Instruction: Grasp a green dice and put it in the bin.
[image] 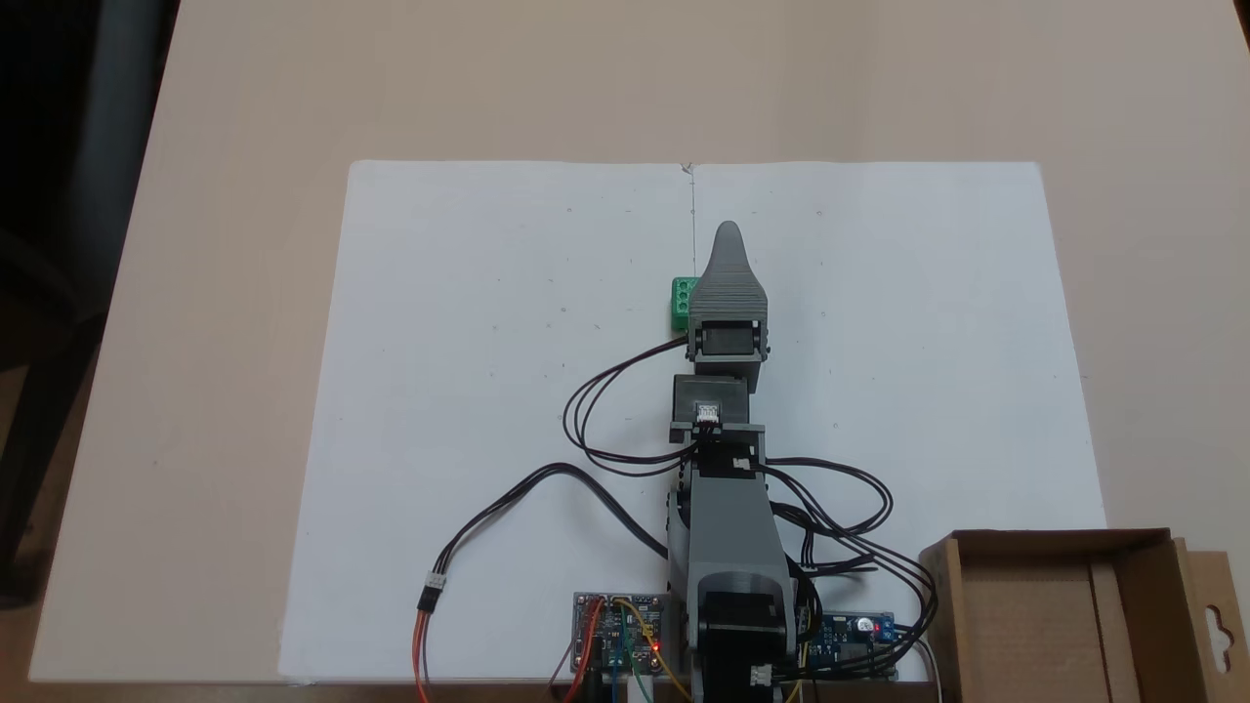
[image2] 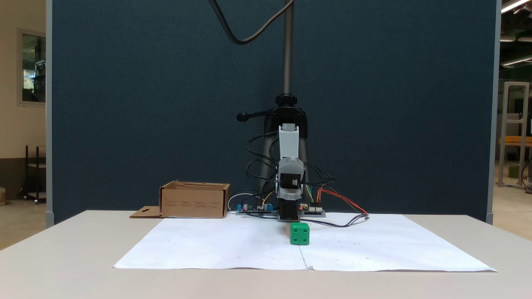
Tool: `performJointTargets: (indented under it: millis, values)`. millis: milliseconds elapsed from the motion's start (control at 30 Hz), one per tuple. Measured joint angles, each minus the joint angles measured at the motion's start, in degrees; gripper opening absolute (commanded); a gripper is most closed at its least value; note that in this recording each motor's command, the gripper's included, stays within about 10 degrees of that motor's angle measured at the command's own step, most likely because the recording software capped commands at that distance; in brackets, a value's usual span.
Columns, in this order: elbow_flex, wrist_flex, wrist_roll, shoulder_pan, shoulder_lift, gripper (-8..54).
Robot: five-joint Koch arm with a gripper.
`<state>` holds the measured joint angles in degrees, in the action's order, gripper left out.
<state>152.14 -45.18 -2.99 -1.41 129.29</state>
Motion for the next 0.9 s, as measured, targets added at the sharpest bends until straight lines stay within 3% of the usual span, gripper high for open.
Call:
performJointTargets:
  millis: [900]
  values:
    - [-0.8, 0.0, -0.1, -4.0, 0.0, 41.5]
